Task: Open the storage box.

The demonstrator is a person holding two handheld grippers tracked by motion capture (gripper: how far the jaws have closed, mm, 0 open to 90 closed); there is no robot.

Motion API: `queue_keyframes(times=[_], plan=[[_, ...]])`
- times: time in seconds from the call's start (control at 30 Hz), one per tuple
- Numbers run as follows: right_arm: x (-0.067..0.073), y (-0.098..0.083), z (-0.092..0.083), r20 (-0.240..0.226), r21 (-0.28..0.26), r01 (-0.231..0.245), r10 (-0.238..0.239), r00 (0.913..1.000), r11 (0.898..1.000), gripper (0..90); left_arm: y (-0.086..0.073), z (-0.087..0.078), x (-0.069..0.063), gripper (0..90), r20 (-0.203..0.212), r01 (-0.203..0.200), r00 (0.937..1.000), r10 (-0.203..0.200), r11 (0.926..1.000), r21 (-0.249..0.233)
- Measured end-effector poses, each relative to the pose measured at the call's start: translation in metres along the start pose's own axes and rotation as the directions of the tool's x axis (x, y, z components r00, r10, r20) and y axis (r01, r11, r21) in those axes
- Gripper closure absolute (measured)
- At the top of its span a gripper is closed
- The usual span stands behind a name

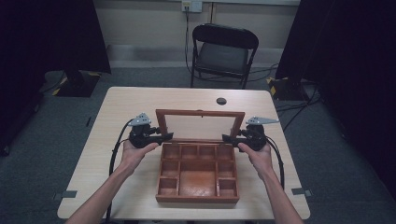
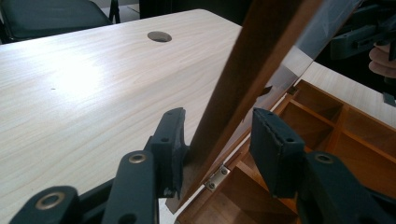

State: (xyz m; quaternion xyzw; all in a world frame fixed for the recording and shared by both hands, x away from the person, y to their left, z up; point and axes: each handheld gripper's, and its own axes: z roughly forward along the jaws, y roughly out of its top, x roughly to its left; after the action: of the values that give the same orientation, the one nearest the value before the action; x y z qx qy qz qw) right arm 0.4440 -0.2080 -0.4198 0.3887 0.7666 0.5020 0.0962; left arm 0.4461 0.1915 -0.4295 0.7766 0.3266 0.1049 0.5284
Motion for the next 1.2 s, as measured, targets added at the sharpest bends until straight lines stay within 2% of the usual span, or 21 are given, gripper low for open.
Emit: queue_keyframes(times=[0.27, 0.6, 0.73, 0.93, 1.0, 1.2], plan=[[-0.003, 0.0, 0.004, 0.009, -0.014, -0.003, 0.003, 1.0, 1.0, 45.1, -0.001, 0.002, 0.003, 57.2, -0.003, 0.013, 0.9999, -0.013, 0.9999, -0.003], [-0.008, -0.005, 0.009, 0.016, -0.01, -0.013, 0.013, 0.9998, 1.0, 44.7, -0.002, 0.004, 0.007, 59.5, -0.01, 0.014, 0.9999, -0.014, 0.9999, 0.001], [-0.01, -0.006, 0.01, 0.014, -0.018, -0.024, 0.024, 0.9996, 1.0, 47.6, -0.001, 0.004, 0.008, 60.4, -0.016, 0.007, 0.9999, -0.007, 0.9999, 0.012], [-0.012, -0.008, 0.011, 0.03, -0.022, -0.03, 0.03, 0.9991, 0.999, 52.3, -0.002, 0.007, 0.011, 61.0, -0.024, 0.026, 0.9994, -0.026, 0.9997, -0.001], [-0.013, -0.008, 0.011, 0.036, -0.025, -0.024, 0.025, 0.999, 0.999, 53.1, -0.003, 0.008, 0.012, 61.1, -0.032, 0.033, 0.999, -0.032, 0.9993, 0.016], [-0.017, -0.011, 0.014, 0.048, -0.044, -0.03, 0.032, 0.9984, 0.999, 56.8, -0.015, 0.011, 0.017, 60.6, -0.035, 0.065, 0.9973, -0.064, 0.9977, 0.017]])
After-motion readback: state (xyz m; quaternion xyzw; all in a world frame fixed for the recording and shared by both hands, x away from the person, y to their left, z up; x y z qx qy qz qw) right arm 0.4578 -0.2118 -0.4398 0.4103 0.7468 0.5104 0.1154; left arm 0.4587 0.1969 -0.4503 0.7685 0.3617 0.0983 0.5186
